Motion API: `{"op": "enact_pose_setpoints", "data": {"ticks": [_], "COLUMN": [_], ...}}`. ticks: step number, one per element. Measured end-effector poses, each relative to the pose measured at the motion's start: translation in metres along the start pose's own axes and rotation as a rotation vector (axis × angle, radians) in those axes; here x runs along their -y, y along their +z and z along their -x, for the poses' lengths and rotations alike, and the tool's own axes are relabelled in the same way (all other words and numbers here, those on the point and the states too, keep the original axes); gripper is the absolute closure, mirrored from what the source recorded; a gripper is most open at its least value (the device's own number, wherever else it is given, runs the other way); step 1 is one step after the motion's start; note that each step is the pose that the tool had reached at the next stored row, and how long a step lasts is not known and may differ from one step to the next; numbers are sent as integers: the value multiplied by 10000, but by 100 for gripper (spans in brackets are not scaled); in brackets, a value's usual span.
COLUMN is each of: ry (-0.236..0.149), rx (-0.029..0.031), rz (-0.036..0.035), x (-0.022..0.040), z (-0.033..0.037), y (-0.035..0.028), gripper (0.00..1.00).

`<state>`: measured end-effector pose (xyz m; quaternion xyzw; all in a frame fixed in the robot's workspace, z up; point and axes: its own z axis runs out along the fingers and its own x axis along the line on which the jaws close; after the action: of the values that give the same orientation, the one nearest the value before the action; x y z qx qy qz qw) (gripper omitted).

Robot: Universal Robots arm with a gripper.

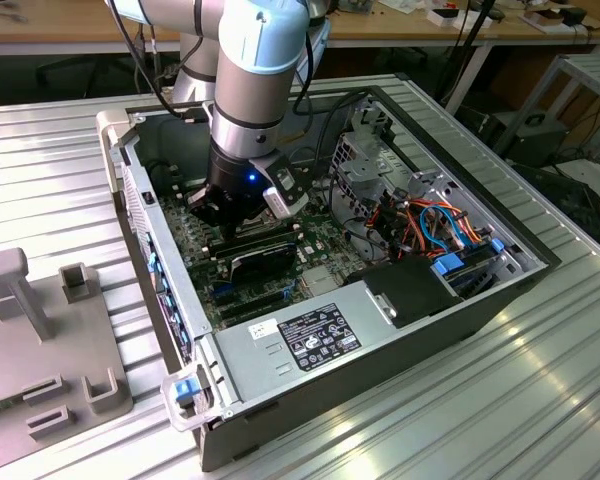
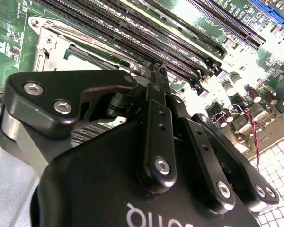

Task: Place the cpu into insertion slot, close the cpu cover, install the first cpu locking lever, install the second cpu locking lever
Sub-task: 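Install the second cpu locking lever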

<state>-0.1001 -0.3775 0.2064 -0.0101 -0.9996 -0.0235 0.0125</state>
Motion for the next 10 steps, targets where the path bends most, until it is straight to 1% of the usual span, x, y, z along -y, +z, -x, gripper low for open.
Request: {"op": "enact_pose_setpoints", "data": {"ticks": [10], "ry": [0], "rx": [0], "rz": [3], "x": [0], "z": [0], "y": [0], "gripper": [89]}}
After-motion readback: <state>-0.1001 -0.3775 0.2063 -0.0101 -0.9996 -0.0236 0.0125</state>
